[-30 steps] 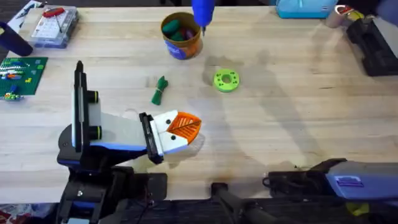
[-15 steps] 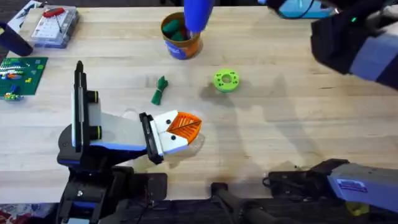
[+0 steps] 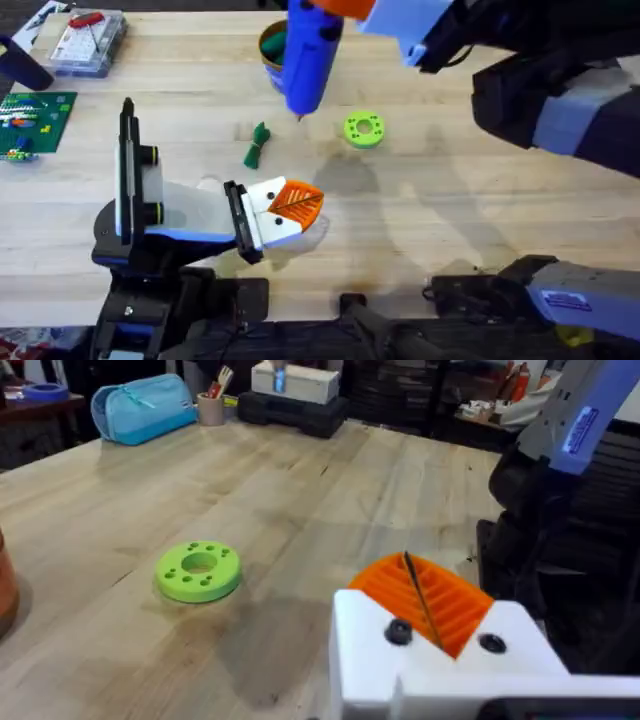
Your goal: Pick up the gripper from the table and insert it into the empty holder that is missing its gripper. Then pick up a screw, insert it into the mounting hole, and use the screwdriver to tighten it. Finally, clean up the table by picking up the vegetable and placing it into the bucket.
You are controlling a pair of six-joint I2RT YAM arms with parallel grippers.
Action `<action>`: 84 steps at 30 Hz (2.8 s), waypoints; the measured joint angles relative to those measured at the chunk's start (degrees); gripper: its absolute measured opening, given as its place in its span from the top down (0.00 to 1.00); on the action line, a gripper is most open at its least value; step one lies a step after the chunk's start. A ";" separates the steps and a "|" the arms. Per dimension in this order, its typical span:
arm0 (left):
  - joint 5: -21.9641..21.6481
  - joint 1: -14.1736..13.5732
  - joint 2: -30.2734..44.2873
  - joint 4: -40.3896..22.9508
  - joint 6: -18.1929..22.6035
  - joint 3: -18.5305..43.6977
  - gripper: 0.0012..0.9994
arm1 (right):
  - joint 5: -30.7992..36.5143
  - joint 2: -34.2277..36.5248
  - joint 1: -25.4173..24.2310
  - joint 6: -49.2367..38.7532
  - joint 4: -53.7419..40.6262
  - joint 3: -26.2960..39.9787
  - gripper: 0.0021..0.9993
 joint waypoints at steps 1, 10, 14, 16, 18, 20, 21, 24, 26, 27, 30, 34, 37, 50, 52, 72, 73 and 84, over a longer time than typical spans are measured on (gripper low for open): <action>0.00 0.00 0.00 0.00 0.00 0.00 0.99 | -0.07 0.01 0.64 0.10 -0.01 0.00 0.98; 0.00 0.00 0.00 0.00 0.00 0.00 0.99 | -0.37 0.43 3.97 0.47 -0.04 -0.02 0.98; 0.00 0.00 0.00 0.00 0.00 0.00 0.99 | -0.39 0.44 5.04 0.50 -0.01 -0.02 0.98; 0.00 0.00 0.00 0.00 0.00 0.00 0.99 | -0.39 0.42 5.18 0.49 -0.01 -0.02 0.98; 0.00 0.00 0.00 0.00 0.00 0.00 0.99 | -0.37 0.42 5.22 0.49 -0.01 -0.02 0.98; 0.00 0.00 0.00 0.00 0.00 0.00 0.99 | -0.34 0.43 5.46 0.49 -0.01 -0.02 0.98; 0.00 0.00 0.00 0.00 0.00 0.00 0.99 | -0.32 0.42 5.72 0.50 -0.01 -0.02 0.98; 0.00 0.00 0.00 0.00 0.00 0.00 0.99 | -0.20 0.44 6.81 0.50 -0.01 -0.02 0.98; 0.00 0.00 0.00 0.00 0.00 0.00 0.99 | -0.19 0.42 7.44 0.50 -0.01 -0.02 0.98; 0.00 0.00 0.00 0.00 0.00 0.00 0.99 | -0.19 0.42 7.75 0.49 -0.01 -0.02 0.98; 0.00 0.00 0.00 0.00 0.00 0.00 0.99 | -0.19 0.44 8.69 0.47 -0.01 -0.02 0.98; 0.00 0.00 0.00 0.00 0.00 0.00 0.99 | -0.41 0.44 9.96 -0.11 -0.02 -0.02 0.98; 0.00 0.00 0.00 0.00 0.00 0.00 0.99 | -1.40 0.43 10.38 -1.40 -0.18 -0.03 0.98; 0.00 0.00 0.00 0.00 0.00 0.00 0.99 | -2.97 0.68 12.43 -7.31 -0.51 -4.12 0.98; 0.00 0.00 0.00 0.00 0.00 0.00 0.99 | -2.92 0.68 12.64 -7.99 -0.51 -4.59 0.98; 0.00 0.00 0.00 0.00 0.00 0.00 0.99 | -1.73 0.68 13.43 -10.36 -1.75 -5.46 0.98; 0.00 0.00 0.00 0.00 0.00 0.00 0.99 | -1.66 0.69 13.43 -10.47 -1.80 -5.47 0.98; 0.00 0.00 0.00 0.00 0.00 0.00 0.99 | -1.14 2.04 13.55 -10.60 -1.98 -5.49 0.98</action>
